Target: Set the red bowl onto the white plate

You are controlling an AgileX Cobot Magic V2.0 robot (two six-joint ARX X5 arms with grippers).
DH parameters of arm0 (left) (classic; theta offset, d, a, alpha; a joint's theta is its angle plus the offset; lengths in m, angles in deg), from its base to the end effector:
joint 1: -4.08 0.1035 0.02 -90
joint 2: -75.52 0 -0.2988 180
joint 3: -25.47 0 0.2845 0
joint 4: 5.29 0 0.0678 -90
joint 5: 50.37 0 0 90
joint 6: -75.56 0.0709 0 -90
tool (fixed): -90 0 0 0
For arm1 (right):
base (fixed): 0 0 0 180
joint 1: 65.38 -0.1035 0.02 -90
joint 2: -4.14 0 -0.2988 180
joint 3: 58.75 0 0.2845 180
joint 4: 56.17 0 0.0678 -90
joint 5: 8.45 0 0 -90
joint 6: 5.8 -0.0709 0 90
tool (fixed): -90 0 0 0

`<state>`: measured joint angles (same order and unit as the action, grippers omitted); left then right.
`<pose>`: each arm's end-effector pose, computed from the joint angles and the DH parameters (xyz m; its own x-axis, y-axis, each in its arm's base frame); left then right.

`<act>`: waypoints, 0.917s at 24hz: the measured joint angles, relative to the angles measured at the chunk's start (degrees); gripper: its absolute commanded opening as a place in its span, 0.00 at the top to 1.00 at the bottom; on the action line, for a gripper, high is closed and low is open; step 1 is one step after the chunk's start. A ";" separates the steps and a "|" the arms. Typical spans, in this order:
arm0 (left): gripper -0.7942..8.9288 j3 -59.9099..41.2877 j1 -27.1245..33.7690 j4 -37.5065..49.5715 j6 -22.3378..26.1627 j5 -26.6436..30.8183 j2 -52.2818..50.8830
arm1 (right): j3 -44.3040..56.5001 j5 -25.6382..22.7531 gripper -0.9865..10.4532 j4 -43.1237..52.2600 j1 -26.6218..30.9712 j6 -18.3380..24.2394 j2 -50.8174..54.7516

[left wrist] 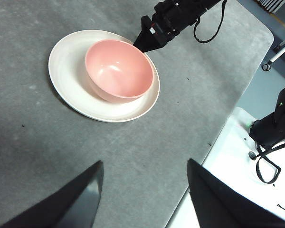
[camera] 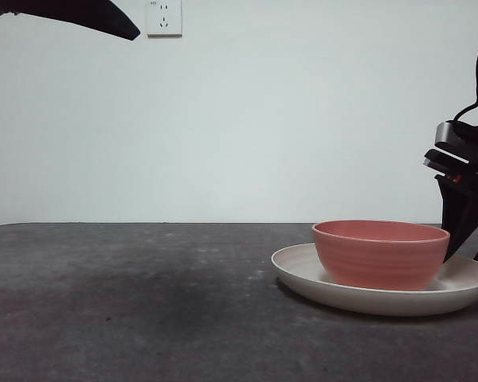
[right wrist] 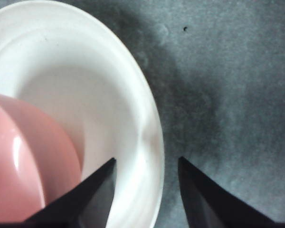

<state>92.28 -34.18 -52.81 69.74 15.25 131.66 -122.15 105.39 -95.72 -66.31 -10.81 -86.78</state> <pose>0.1696 -0.1710 0.3249 0.3167 -0.7755 -0.5462 0.7714 0.5457 -0.3274 0.3283 0.0340 0.1486 0.3498 0.4099 -0.8424 -0.0912 0.9098 0.4048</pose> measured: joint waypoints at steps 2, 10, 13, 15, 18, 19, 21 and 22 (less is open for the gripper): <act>0.63 0.00 0.00 0.00 0.00 0.02 0.00 | 0.00 -0.04 0.82 0.07 0.00 0.00 -0.24; 0.63 0.00 0.00 -0.02 -0.02 0.00 0.00 | 0.00 -1.29 0.91 0.11 0.00 -0.13 -1.84; 0.63 0.00 0.02 -0.22 -0.02 0.02 0.00 | 0.00 -1.09 0.91 0.22 0.00 -0.44 -1.88; 0.63 0.00 0.00 -0.22 -0.02 0.00 0.00 | 0.00 -0.94 0.91 0.22 0.00 -0.70 -1.88; 0.63 0.00 0.00 -0.22 -0.02 0.02 0.00 | 0.00 -0.72 0.91 0.17 0.02 -1.01 -1.79; 0.63 0.00 0.02 -0.22 -0.02 0.02 0.00 | 0.00 -0.70 0.91 0.07 0.02 -1.29 -1.36; 0.63 0.00 0.02 -0.22 -0.02 0.02 0.00 | 0.00 0.20 0.91 0.00 0.02 -1.68 0.68; 0.63 0.00 0.00 -0.22 -0.02 0.02 0.00 | 0.00 0.48 0.91 0.00 0.02 -2.10 1.90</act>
<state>92.28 -34.18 -53.03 69.71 15.27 131.66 -122.15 105.87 -95.72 -66.29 -12.91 -84.88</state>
